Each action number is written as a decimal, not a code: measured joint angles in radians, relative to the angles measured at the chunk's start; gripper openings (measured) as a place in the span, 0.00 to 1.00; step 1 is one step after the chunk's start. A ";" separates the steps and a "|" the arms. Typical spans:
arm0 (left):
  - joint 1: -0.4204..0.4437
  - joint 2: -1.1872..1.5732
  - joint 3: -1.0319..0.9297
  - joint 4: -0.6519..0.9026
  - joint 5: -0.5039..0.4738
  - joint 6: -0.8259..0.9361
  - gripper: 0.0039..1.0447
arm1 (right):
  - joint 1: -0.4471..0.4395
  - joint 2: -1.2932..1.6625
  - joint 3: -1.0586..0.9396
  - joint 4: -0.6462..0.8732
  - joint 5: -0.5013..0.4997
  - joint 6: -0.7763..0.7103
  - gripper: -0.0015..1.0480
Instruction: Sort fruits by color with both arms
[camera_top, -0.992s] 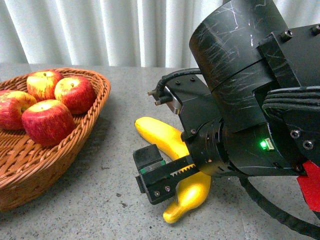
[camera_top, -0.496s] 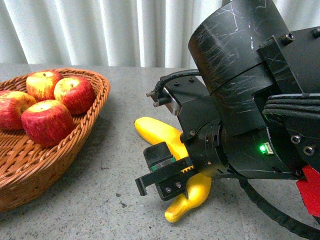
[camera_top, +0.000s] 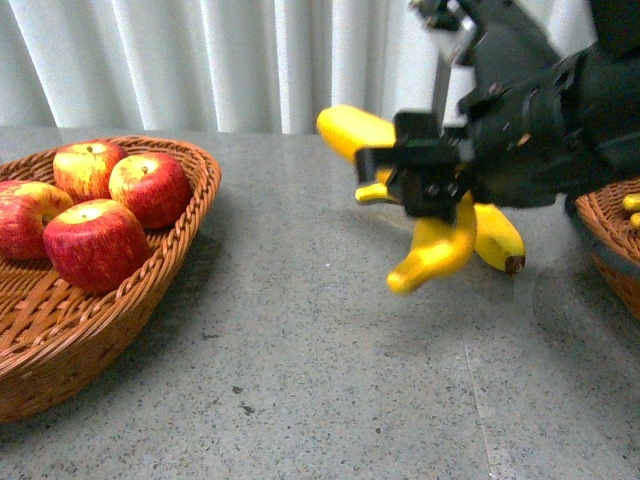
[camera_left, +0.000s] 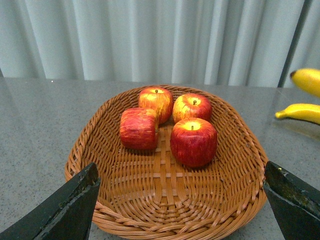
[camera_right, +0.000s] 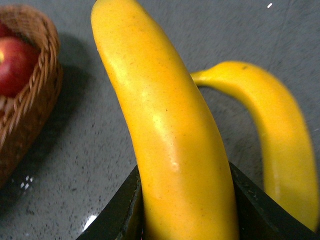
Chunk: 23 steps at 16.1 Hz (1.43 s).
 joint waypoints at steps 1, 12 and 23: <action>0.000 0.000 0.000 0.000 0.000 0.000 0.94 | -0.188 -0.113 -0.029 0.040 -0.111 0.038 0.38; 0.000 0.000 0.000 0.000 0.000 0.000 0.94 | -0.806 -0.257 -0.258 -0.130 -0.401 -0.669 0.38; 0.000 0.000 0.000 0.000 0.000 0.000 0.94 | -0.253 -0.025 0.108 0.029 -0.257 -0.330 0.94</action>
